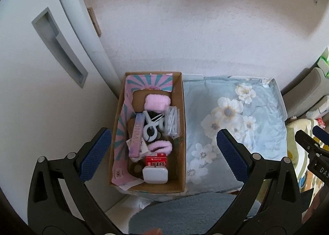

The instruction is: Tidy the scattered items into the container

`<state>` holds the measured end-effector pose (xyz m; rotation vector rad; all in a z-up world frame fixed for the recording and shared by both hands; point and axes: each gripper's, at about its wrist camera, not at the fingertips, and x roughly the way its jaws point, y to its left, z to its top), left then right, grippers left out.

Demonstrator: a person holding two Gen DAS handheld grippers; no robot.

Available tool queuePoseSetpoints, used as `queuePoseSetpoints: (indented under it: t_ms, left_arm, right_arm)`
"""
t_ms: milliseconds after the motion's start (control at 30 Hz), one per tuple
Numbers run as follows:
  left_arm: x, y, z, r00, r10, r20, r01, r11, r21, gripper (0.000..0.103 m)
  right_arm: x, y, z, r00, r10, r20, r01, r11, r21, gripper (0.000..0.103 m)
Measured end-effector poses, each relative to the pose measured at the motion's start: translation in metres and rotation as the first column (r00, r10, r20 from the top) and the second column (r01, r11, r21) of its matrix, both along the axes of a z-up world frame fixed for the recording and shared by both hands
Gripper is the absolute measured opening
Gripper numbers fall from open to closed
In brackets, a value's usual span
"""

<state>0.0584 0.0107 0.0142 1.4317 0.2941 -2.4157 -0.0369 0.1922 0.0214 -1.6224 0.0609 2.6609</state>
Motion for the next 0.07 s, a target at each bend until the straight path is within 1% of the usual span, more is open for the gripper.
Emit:
queuePoseSetpoints:
  t_ms: [67]
  left_arm:
    - [0.0016, 0.0029, 0.0015, 1.000, 0.001, -0.004, -0.001, 1.000, -0.008, 0.102]
  right_arm:
    - [0.0004, -0.0002, -0.0004, 1.000, 0.004, 0.002, -0.004, 1.000, -0.002, 0.078]
